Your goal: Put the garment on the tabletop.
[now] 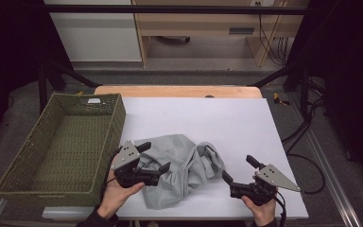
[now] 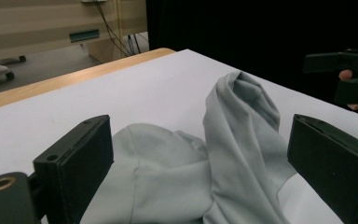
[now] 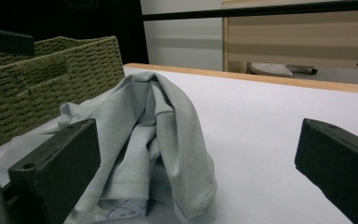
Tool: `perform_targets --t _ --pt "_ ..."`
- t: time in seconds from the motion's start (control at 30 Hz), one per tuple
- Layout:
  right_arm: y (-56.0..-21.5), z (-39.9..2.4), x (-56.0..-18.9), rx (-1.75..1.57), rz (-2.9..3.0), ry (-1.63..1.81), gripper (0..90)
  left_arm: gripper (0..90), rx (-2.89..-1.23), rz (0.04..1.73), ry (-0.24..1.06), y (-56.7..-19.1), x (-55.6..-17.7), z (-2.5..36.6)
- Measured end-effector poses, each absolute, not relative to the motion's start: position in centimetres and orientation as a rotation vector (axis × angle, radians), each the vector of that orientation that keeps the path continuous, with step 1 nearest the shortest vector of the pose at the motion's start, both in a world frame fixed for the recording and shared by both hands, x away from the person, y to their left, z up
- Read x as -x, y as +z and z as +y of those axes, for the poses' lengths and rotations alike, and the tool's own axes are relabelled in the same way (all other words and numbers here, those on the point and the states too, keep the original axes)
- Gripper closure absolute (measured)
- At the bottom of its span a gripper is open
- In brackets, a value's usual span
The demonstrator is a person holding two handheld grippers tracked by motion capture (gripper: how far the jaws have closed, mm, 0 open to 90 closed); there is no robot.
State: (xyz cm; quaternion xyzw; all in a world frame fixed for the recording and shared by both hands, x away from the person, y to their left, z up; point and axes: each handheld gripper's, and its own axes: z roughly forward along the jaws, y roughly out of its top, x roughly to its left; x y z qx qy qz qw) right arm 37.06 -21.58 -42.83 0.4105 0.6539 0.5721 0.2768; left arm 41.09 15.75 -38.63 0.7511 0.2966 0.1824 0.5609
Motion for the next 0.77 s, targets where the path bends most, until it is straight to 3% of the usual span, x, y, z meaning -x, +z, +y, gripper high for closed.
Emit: perform_targets --t 0.77 --pt "-42.7 -21.9 -36.9 -1.111 1.755 1.543 0.4 4.7 -1.727 0.789 0.442 -39.7 -39.1 20.5"
